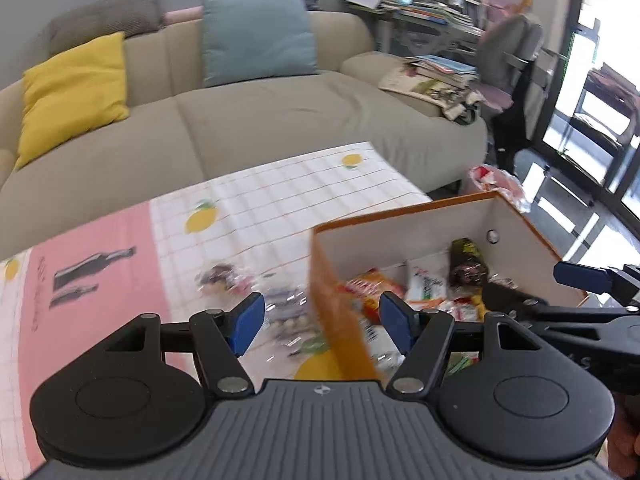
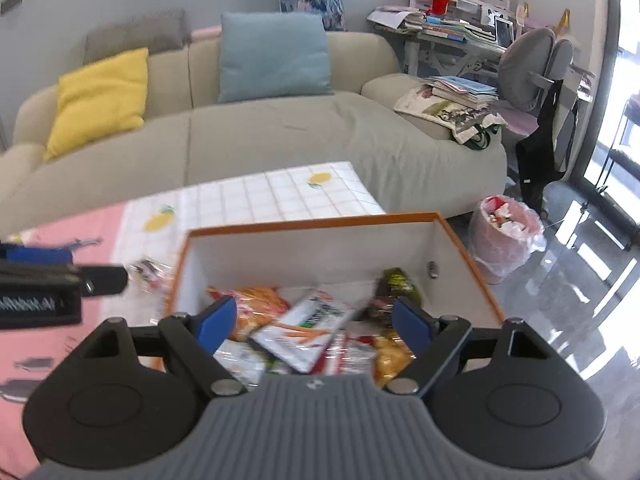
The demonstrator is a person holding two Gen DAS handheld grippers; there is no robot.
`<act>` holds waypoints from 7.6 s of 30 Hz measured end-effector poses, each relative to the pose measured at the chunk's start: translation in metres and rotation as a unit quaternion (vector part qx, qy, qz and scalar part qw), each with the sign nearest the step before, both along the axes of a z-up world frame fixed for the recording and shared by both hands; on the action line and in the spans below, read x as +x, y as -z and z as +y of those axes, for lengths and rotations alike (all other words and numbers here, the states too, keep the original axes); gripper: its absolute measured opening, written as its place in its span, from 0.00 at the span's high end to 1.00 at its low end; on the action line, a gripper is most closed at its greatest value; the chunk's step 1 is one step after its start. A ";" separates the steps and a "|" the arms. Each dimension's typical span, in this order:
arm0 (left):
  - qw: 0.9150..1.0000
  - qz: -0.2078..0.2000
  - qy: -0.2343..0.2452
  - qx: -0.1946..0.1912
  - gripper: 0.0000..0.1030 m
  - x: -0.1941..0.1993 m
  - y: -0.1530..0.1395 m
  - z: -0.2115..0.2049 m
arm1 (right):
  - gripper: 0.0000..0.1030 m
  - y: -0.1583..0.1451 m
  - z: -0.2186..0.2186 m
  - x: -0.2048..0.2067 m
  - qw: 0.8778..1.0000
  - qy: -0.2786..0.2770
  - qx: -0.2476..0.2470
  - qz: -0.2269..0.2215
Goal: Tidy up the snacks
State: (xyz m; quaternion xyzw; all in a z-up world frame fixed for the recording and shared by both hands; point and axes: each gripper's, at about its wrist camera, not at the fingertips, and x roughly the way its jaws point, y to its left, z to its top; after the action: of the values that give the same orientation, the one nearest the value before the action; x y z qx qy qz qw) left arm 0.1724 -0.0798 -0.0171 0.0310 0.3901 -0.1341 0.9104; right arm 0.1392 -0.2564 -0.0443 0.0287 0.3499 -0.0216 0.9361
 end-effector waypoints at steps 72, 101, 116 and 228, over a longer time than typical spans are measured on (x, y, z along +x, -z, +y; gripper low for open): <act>0.984 -0.004 0.142 0.109 0.94 0.140 0.146 0.086 | 0.77 0.143 0.191 0.111 0.979 -0.133 -0.129 0.086; 0.987 0.118 -0.080 0.075 0.98 -0.040 0.111 0.130 | 1.00 0.123 0.209 -0.009 0.959 -0.254 -0.073 0.104; 0.993 0.073 -0.061 0.065 0.74 -0.078 0.093 0.124 | 0.87 0.108 0.190 -0.034 0.964 -0.249 -0.065 0.066; 0.994 0.042 -0.047 -0.091 0.53 -0.030 0.009 0.061 | 0.43 0.001 0.048 -0.012 0.992 -0.123 0.041 -0.001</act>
State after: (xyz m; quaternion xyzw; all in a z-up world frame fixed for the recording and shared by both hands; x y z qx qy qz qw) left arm 0.1424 -0.0191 -0.0265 -0.0764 0.4152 -0.1275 0.8975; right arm 0.1273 -0.2087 -0.0451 0.0244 0.3500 0.1079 0.9302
